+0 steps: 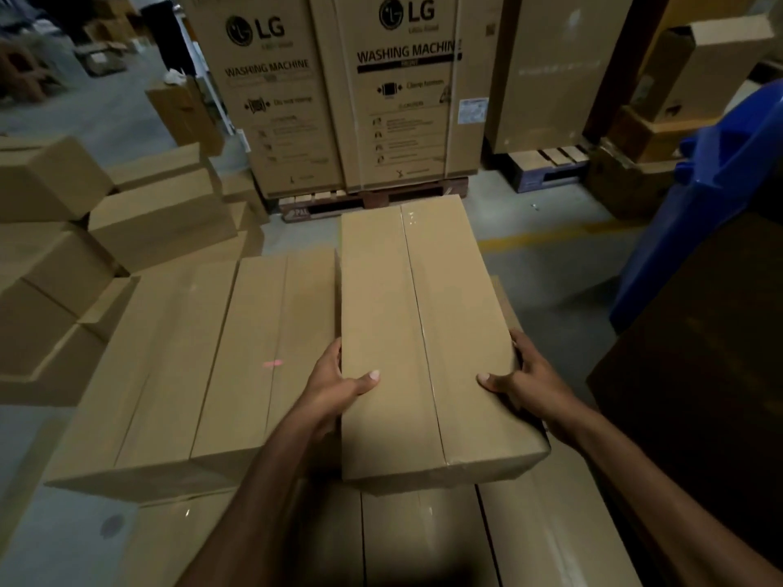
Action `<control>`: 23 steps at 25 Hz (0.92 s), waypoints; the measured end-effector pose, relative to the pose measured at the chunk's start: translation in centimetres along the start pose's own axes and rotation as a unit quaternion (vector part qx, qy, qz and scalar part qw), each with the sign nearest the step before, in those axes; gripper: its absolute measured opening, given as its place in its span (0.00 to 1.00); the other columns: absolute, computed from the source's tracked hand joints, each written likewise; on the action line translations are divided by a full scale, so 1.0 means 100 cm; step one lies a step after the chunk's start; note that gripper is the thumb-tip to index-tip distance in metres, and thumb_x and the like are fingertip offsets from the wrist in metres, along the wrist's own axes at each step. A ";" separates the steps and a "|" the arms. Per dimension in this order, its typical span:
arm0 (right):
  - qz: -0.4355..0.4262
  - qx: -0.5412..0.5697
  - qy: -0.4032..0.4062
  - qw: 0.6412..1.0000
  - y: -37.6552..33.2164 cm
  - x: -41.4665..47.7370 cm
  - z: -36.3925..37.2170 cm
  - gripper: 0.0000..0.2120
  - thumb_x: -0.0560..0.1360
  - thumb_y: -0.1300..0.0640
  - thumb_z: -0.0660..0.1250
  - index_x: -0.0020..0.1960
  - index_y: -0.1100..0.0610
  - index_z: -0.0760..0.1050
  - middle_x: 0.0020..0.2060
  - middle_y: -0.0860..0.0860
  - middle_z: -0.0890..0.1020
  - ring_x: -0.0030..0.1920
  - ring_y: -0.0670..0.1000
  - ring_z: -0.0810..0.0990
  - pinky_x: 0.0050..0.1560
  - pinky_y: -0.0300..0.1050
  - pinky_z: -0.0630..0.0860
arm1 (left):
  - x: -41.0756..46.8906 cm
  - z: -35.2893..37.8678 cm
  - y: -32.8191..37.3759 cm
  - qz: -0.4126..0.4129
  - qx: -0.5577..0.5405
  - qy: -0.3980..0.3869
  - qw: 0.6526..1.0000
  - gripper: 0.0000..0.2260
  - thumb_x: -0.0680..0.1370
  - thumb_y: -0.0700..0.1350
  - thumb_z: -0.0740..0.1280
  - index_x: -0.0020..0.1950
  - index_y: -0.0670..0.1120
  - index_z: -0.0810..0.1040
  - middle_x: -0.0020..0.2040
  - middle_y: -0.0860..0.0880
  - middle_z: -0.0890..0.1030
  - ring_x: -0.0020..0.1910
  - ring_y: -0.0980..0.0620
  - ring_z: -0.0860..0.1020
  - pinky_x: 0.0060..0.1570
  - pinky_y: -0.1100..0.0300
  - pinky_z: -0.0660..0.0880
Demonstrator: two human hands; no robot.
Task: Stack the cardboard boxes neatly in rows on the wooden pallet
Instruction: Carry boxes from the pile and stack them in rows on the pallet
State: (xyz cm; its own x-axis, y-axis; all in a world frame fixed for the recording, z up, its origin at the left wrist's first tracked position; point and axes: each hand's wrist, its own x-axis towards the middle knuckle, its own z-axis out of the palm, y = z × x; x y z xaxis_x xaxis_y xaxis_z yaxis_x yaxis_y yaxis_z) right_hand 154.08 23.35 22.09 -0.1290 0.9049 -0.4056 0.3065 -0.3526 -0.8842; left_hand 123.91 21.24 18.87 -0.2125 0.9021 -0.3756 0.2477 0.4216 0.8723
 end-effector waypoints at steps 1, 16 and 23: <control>0.000 0.011 0.003 1.000 0.011 0.019 0.006 0.32 0.75 0.63 0.74 0.70 0.41 0.65 0.53 0.38 0.77 0.52 0.41 0.77 0.47 0.38 0.73 | 0.019 0.003 -0.010 0.001 -0.005 0.013 1.000 0.34 0.73 0.40 0.79 0.76 0.50 0.69 0.67 0.51 0.80 0.66 0.49 0.78 0.67 0.47 0.75; -0.037 0.029 -0.002 0.999 0.091 0.153 0.063 0.35 0.74 0.65 0.74 0.76 0.46 0.66 0.56 0.41 0.78 0.55 0.43 0.78 0.49 0.40 0.75 | 0.128 0.015 -0.084 0.023 0.060 0.161 0.985 0.22 0.67 0.41 0.81 0.59 0.50 0.81 0.54 0.51 0.85 0.53 0.49 0.84 0.60 0.50 0.80; -0.037 0.036 -0.007 0.999 0.116 0.156 0.066 0.30 0.74 0.63 0.75 0.69 0.41 0.70 0.58 0.43 0.79 0.58 0.46 0.80 0.59 0.48 0.78 | 0.120 0.024 -0.089 0.006 0.166 0.191 0.968 0.30 0.70 0.46 0.81 0.67 0.36 0.76 0.65 0.37 0.79 0.65 0.36 0.77 0.62 0.45 0.75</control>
State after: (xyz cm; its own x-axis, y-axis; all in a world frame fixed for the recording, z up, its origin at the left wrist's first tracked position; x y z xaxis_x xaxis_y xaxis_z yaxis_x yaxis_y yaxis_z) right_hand 149.40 31.82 4.00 -0.1617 0.9258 -0.3417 0.2266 -0.3022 -0.9259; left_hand 121.46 28.51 5.85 -0.5253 0.8342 -0.1681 0.5282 0.4745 0.7042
